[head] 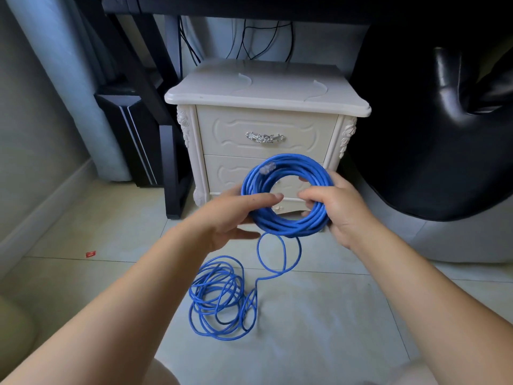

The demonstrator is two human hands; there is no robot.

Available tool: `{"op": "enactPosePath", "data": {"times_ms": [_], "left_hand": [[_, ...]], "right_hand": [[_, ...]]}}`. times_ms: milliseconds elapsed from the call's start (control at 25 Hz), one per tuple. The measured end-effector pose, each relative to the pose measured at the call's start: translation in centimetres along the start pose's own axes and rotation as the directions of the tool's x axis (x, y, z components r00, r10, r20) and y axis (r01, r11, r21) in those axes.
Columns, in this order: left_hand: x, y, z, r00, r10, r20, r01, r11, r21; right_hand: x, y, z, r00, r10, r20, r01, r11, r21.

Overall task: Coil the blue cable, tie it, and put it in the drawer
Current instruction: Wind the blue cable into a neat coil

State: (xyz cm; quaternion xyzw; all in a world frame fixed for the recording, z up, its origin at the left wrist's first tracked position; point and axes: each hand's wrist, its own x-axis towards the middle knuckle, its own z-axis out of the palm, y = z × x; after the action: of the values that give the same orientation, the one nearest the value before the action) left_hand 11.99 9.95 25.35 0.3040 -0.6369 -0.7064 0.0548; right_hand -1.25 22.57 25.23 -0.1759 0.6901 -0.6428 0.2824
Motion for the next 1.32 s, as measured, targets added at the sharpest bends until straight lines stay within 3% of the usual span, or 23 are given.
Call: {"op": "enactPosePath", "data": {"times_ms": [80,160,240,320,480,560,640,720,840,960,1040,1160,1320], "left_hand": [[-0.1,0.3,-0.3,0.975,0.217,-0.049,-0.209,0.970,0.122],[0.0,0.4,-0.1,0.911,0.411,-0.007,-0.375,0.838,0.397],[0.1,0.0,0.4,0.864,0.493,0.102,-0.442,0.645,0.624],[0.2,-0.4,0.9,0.844,0.527,0.096,-0.428,0.556,0.712],[0.3,-0.1,0.9,0.832,0.554,-0.020,-0.390,0.610,0.690],[0.5,0.2,0.6,0.833,0.550,-0.058,-0.388,0.655,0.648],[0.4,0.5,0.1,0.845,0.523,-0.116,-0.378,0.736,0.561],[0.2,0.9,-0.3,0.881,0.461,-0.110,-0.368,0.811,0.454],[-0.1,1.1,-0.7,0.925,0.378,-0.034,-0.332,0.849,0.411],[-0.2,1.3,-1.0,0.936,0.352,-0.002,-0.307,0.821,0.481],[-0.2,1.3,-1.3,0.923,0.384,0.010,-0.323,0.762,0.561],[0.2,0.6,-1.9,0.873,0.486,-0.029,-0.288,0.564,0.774],[0.8,0.0,-2.2,0.803,0.567,-0.184,-0.270,0.621,0.736]], "right_hand": [[-0.2,-0.3,-0.5,0.996,-0.067,0.063,0.080,0.967,-0.243],[-0.6,-0.4,-0.2,0.974,-0.145,0.173,0.212,0.850,-0.483],[-1.2,-0.2,0.5,0.933,-0.186,0.310,0.340,0.738,-0.582],[-1.3,0.0,1.0,0.904,-0.208,0.373,0.407,0.683,-0.606],[-1.1,-0.3,0.9,0.901,-0.225,0.372,0.414,0.703,-0.578],[-1.1,-0.8,0.4,0.928,-0.122,0.351,0.292,0.823,-0.487],[-1.1,-1.2,-0.1,0.930,0.042,0.366,0.077,0.949,-0.306],[-0.5,-1.2,-0.5,0.918,0.135,0.372,-0.058,0.976,-0.211],[-0.4,-0.9,0.0,0.955,0.060,0.291,0.018,0.966,-0.258],[0.1,-0.9,-0.3,0.962,-0.142,0.234,0.226,0.893,-0.390],[0.2,-1.1,-0.3,0.962,-0.199,0.185,0.262,0.860,-0.439],[-0.8,-1.6,0.6,0.972,-0.141,0.188,0.207,0.895,-0.396],[-2.2,-0.9,1.5,0.960,-0.007,0.281,0.102,0.940,-0.326]]}}
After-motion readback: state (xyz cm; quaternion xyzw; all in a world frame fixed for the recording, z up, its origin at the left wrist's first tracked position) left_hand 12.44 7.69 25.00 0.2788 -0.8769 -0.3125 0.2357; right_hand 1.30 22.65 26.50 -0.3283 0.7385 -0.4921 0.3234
